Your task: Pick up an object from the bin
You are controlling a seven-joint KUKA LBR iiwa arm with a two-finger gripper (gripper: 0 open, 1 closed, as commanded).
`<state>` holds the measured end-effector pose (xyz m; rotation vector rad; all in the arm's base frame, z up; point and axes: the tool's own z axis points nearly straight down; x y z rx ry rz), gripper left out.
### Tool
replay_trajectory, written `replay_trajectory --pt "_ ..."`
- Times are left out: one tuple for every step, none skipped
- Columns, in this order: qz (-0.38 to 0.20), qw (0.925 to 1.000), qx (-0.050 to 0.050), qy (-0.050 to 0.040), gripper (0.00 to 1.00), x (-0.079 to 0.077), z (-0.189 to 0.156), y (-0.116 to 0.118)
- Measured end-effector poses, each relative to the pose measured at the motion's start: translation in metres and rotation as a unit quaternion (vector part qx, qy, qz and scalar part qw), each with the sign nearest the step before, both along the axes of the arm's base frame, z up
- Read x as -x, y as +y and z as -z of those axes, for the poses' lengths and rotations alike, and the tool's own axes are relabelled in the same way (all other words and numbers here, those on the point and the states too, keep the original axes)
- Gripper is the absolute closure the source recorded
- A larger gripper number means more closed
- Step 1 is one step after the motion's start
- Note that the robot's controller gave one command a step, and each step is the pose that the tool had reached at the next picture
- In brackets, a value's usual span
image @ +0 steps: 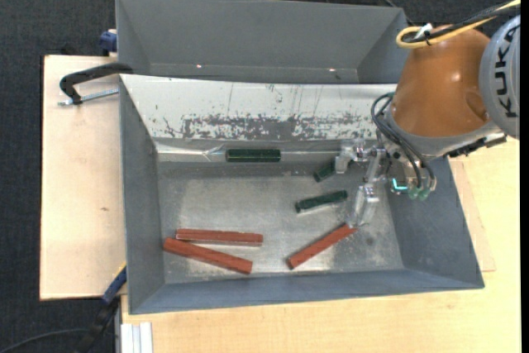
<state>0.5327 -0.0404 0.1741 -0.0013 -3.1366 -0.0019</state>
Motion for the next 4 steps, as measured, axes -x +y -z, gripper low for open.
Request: replay_trajectory --pt "-0.012 0.9999 0.000 -0.0021 0.00 0.023 0.106 0.005" --pt "-0.005 1.0000 0.000 -0.0046 0.00 0.036 0.072 0.017" --pt "-0.045 0.9990 0.000 -0.0029 0.00 0.040 0.072 0.008" --pt "-0.092 0.9957 0.000 -0.0034 0.00 0.041 0.104 0.022"
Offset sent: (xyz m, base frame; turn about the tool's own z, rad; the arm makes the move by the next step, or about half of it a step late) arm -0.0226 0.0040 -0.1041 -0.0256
